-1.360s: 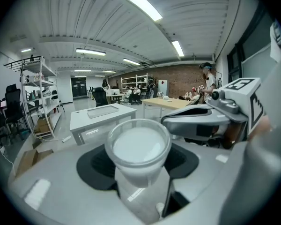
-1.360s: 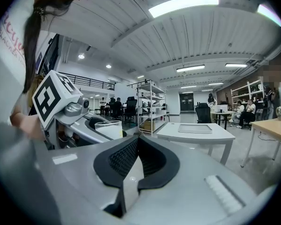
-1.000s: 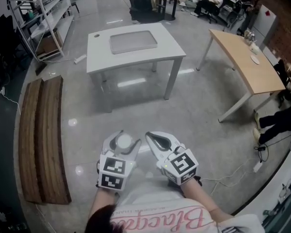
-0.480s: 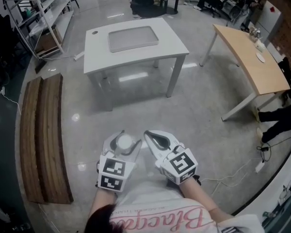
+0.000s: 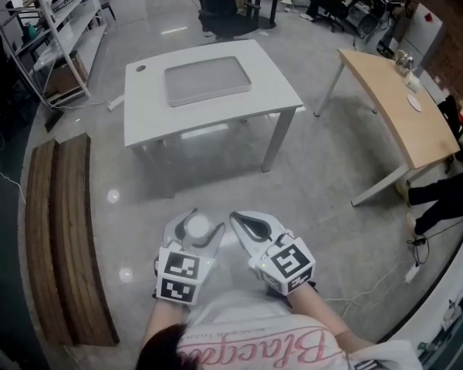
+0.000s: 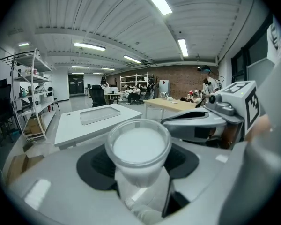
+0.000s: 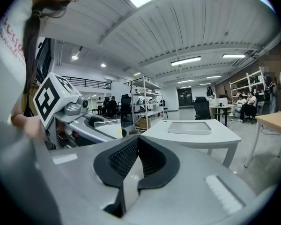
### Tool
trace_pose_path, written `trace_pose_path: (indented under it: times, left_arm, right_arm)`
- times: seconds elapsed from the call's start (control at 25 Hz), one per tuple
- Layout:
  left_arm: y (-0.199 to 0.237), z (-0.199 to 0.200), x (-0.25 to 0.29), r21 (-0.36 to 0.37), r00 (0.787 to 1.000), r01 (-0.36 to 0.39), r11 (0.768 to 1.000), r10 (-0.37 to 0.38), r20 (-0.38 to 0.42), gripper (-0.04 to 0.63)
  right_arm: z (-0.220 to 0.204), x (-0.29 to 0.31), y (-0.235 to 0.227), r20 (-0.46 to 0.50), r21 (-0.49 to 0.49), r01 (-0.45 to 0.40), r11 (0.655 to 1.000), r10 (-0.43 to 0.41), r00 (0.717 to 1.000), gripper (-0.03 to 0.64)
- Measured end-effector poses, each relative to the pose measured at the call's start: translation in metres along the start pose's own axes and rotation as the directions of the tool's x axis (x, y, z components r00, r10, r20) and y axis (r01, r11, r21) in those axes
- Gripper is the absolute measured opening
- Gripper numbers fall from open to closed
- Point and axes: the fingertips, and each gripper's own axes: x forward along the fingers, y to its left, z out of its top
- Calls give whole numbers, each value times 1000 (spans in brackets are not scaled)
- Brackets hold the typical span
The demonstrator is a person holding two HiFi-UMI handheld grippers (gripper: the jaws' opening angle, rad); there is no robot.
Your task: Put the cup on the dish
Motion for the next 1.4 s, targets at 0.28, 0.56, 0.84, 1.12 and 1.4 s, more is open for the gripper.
trace_pose_path:
  times: [0.28,0.56,0.84,1.12,1.4]
  left_arm:
    - [48,29,40,3,1000,10,1000,-10,26,262]
    - [94,48,79,8,1000,23,1000,-23,18,262]
    - [129,69,104,10,999,35,999,-35,38,262]
    - [143,79,129,37,998,52,998,-53,41,261]
    - [154,89,156,87,997,75,993,-78,24,261]
  right_arm:
    - [22,47,-32,0,-21,-2,1000,2,1000,2]
    - [34,93,-66,-7,-7,18,1000,-18,1000,2]
    - [55,129,-88,6,-23,46,999,-46,999,2]
    - [56,145,-108,17,6,60,998,-60,998,2]
    - [65,164,-134,46,35,82,996,-84,995,2]
